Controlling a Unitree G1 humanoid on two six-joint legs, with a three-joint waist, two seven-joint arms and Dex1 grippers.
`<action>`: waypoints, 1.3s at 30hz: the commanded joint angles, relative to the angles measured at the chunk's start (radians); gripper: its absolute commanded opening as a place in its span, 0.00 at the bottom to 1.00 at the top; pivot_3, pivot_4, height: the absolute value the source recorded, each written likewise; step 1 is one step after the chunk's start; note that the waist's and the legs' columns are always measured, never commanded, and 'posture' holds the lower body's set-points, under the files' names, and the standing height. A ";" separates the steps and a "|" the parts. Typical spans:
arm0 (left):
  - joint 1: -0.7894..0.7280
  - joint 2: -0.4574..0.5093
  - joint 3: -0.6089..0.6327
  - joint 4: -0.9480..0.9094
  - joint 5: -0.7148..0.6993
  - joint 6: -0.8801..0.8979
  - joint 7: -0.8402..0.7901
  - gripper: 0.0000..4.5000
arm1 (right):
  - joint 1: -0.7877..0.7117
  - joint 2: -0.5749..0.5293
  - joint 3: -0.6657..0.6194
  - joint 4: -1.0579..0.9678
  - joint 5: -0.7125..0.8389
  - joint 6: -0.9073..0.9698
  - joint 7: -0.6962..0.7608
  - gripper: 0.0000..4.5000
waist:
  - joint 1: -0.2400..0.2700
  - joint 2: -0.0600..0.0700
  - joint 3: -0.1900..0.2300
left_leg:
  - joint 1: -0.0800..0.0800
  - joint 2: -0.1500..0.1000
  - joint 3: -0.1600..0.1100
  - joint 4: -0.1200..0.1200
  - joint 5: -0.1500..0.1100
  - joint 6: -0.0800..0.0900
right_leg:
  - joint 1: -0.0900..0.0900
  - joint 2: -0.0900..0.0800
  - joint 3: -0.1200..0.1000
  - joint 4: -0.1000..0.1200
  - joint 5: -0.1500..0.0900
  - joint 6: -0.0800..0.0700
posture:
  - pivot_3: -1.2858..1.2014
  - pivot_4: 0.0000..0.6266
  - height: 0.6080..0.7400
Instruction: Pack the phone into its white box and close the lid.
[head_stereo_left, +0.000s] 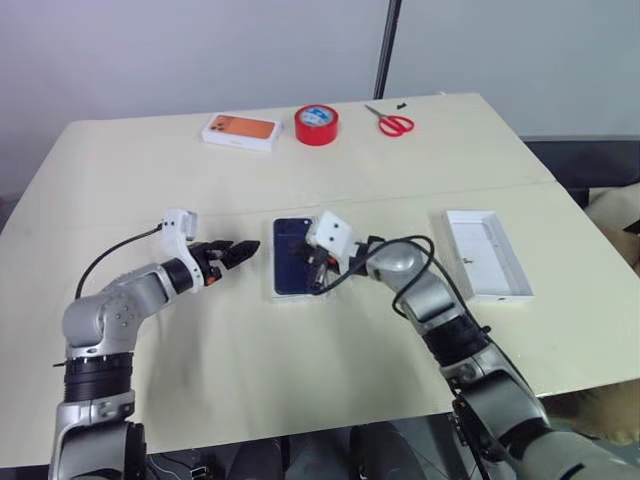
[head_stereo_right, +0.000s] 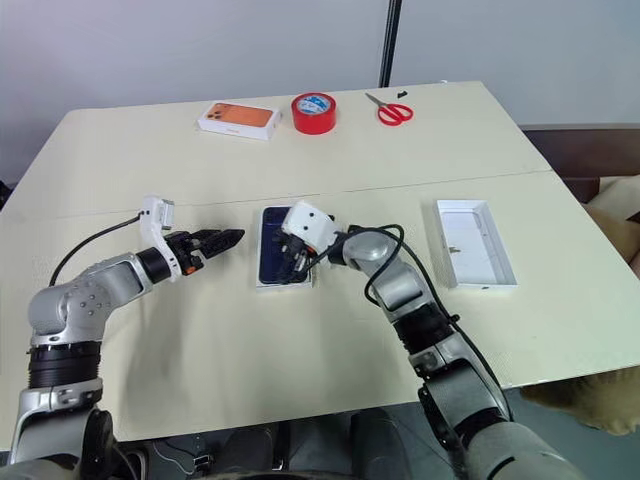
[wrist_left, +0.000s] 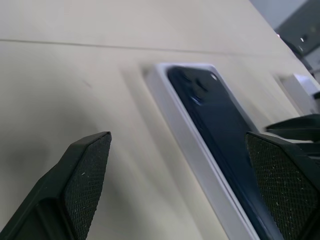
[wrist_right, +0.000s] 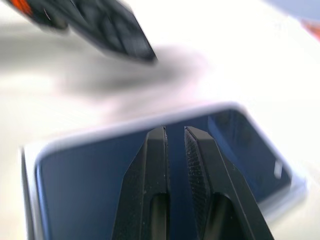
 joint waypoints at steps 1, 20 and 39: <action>-0.034 0.008 0.077 0.063 0.017 -0.052 0.054 1.00 | -0.045 0.032 0.042 0.051 -0.040 -0.045 -0.011 0.14 | -0.001 0.000 0.000 | 0.000 0.000 0.000 0.000 0.000 0.000 | 0.000 0.000 0.000 0.000 0.000 0.000 | 0.52 0.24 1.00; -0.036 -0.002 0.099 0.077 0.042 -0.076 0.095 1.00 | -0.055 -0.026 0.086 0.204 -0.129 -0.065 0.029 0.14 | 0.001 0.000 0.000 | 0.000 0.000 0.000 0.000 0.000 0.000 | 0.000 -0.001 0.000 0.001 0.000 0.000 | 0.52 0.24 1.00; -0.031 0.016 -0.095 0.057 0.171 -0.151 0.008 0.79 | 0.063 -0.194 -0.189 -0.118 0.071 0.151 0.036 0.00 | 0.005 0.000 0.000 | 0.000 0.000 0.000 0.000 0.000 0.000 | 0.000 -0.001 0.000 0.001 0.000 0.000 | 0.52 0.24 1.00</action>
